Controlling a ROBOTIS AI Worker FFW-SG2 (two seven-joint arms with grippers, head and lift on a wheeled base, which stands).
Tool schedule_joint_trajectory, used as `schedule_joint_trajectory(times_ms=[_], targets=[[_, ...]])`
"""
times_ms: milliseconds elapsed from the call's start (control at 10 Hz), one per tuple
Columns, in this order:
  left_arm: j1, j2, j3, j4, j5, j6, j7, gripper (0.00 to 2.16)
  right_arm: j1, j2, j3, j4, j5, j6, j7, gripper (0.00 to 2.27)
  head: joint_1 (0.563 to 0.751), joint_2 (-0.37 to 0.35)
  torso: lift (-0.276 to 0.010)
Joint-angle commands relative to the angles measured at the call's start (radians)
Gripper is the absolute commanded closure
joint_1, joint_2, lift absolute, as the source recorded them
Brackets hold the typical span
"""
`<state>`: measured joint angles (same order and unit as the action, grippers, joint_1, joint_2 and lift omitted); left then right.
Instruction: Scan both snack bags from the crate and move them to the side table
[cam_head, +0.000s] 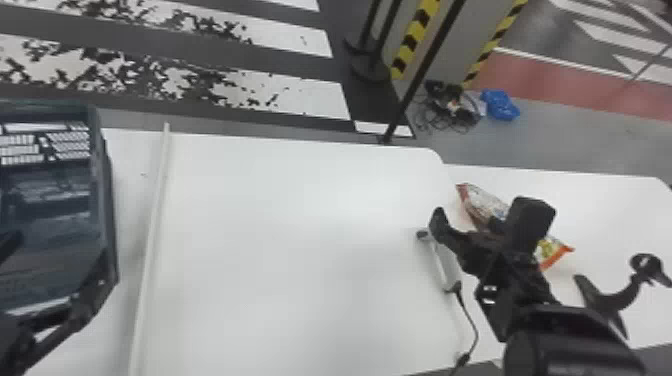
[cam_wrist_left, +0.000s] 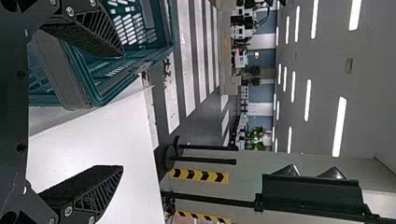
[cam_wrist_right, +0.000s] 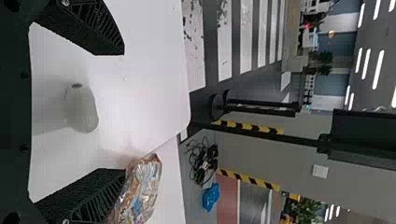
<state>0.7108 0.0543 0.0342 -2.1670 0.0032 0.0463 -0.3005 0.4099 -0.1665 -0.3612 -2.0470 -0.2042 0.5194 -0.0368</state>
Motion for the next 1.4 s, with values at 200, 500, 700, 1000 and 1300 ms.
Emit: schedule_joint_trajectory(times_ms=[200,500,700,1000,1300], targets=[[0.001,-0.004,-0.023,0.003,0.000,-0.016,0.023,0.14,0.118,0.088,0.223,-0.030,0.138,-0.302,-0.028,0.04,0.695,-0.285,-0.075],[0.007,-0.004,-0.028,0.006,0.000,-0.041,0.044,0.14,0.185,0.124,0.315,-0.007,0.150,-0.440,-0.040,0.05,0.695,-0.181,-0.075],[0.015,-0.005,-0.028,0.009,0.000,-0.065,0.053,0.14,0.219,0.127,0.340,0.019,0.154,-0.511,-0.071,0.06,0.695,-0.140,-0.075],[0.027,-0.008,-0.027,0.009,0.011,-0.093,0.067,0.14,0.265,0.122,0.367,0.033,0.154,-0.584,-0.091,0.06,0.695,-0.126,-0.075],[0.050,-0.025,-0.022,0.006,0.011,-0.130,0.073,0.14,0.267,0.111,0.370,0.036,0.154,-0.603,-0.103,0.06,0.695,-0.110,-0.075]])
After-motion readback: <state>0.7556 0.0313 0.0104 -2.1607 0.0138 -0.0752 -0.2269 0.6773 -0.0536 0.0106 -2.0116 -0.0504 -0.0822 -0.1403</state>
